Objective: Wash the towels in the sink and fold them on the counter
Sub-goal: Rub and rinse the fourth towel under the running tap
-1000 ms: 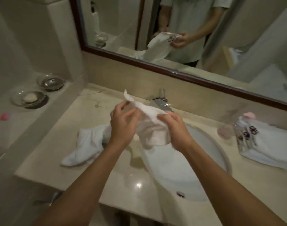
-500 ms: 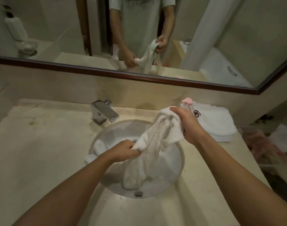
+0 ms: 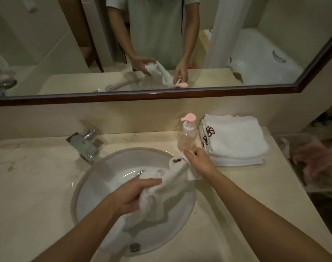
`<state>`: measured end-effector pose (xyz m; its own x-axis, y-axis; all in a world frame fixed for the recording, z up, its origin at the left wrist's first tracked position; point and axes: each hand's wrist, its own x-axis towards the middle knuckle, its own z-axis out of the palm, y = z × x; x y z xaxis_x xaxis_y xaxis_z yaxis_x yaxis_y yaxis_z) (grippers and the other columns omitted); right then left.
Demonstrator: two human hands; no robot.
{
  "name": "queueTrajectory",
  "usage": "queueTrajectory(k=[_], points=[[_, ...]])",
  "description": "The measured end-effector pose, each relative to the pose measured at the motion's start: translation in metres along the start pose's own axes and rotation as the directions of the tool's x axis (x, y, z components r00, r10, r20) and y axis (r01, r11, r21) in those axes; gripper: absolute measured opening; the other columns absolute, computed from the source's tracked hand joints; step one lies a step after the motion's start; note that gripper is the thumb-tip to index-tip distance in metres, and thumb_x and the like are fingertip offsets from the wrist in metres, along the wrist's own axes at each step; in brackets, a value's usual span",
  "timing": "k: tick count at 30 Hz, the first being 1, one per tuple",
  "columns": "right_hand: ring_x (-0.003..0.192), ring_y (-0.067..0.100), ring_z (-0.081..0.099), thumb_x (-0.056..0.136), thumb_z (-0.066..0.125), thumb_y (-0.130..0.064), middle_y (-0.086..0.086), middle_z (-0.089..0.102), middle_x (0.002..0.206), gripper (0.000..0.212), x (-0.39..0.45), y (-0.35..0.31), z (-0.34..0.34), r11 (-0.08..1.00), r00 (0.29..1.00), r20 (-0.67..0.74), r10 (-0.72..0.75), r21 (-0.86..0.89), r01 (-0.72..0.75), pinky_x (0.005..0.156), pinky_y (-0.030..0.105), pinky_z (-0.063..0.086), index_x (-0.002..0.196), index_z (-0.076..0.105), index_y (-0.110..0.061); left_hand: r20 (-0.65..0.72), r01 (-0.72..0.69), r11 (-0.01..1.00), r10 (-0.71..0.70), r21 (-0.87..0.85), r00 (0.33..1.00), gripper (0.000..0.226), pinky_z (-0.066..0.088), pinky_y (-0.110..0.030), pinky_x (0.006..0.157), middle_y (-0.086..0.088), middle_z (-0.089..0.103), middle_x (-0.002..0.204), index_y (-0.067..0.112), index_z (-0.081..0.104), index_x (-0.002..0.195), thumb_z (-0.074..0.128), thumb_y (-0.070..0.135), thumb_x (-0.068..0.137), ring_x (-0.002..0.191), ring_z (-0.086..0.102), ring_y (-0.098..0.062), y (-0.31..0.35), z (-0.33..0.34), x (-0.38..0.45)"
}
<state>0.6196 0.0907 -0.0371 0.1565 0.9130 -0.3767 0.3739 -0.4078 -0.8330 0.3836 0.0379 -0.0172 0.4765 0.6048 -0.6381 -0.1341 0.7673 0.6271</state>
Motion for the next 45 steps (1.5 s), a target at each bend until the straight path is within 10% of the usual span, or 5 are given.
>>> queueTrajectory(k=[4,7,20,38,45], points=[[0.110,0.021,0.059,0.099,0.058,-0.036,0.000,0.061,0.116,0.036,0.006,0.003,-0.010,0.981,0.993,0.081,-0.087,-0.166,0.099,0.097,0.038,0.046,0.128,0.055,-0.014,-0.228,-0.257,0.945,0.210,-0.201,0.951,0.044,0.048,-0.044,0.100,-0.026,0.064,0.124,-0.003,0.059,0.129,0.058,0.028,0.098,0.111,0.064,-0.034,0.009,0.024,0.032],[0.102,0.023,0.061,0.098,0.057,-0.021,0.006,0.063,0.111,0.022,0.008,-0.012,-0.025,0.917,0.919,-0.147,-0.367,-0.222,0.331,0.091,0.044,0.050,0.116,0.063,-0.010,-0.241,-0.239,0.904,0.159,-0.353,0.958,0.049,0.039,-0.049,0.112,-0.024,0.063,0.128,-0.001,0.055,0.134,0.047,0.034,0.102,0.122,0.059,-0.035,0.024,0.038,0.053],[0.132,0.018,0.046,0.082,0.058,-0.001,0.010,0.058,0.140,0.048,0.042,-0.032,-0.028,0.538,0.643,-0.091,-0.761,-0.643,0.546,0.098,0.030,0.042,0.130,0.061,-0.006,-0.254,-0.313,0.896,0.239,-0.313,0.937,0.047,0.043,-0.053,0.108,-0.028,0.061,0.126,-0.002,0.044,0.138,0.046,0.006,0.093,0.116,0.062,-0.039,0.113,0.072,0.112],[0.134,0.022,0.053,0.081,0.066,0.000,0.008,0.055,0.146,0.059,0.048,-0.022,-0.030,0.527,0.685,-0.060,-0.726,-0.688,0.498,0.095,0.040,0.051,0.139,0.058,-0.008,-0.283,-0.283,0.910,0.198,-0.301,0.938,0.039,0.045,-0.051,0.106,-0.026,0.067,0.118,-0.004,0.052,0.131,0.043,0.009,0.095,0.111,0.066,-0.037,0.106,0.076,0.129],[0.148,0.014,0.030,0.097,0.049,-0.009,-0.001,0.033,0.161,0.057,0.036,-0.037,-0.039,0.655,0.789,-0.018,-0.614,-0.570,0.497,0.117,0.035,0.031,0.153,0.039,-0.016,-0.276,-0.292,0.896,0.203,-0.335,0.940,0.035,0.046,-0.049,0.106,-0.024,0.067,0.119,-0.004,0.053,0.129,0.045,0.010,0.098,0.112,0.065,-0.035,0.101,0.076,0.109]])
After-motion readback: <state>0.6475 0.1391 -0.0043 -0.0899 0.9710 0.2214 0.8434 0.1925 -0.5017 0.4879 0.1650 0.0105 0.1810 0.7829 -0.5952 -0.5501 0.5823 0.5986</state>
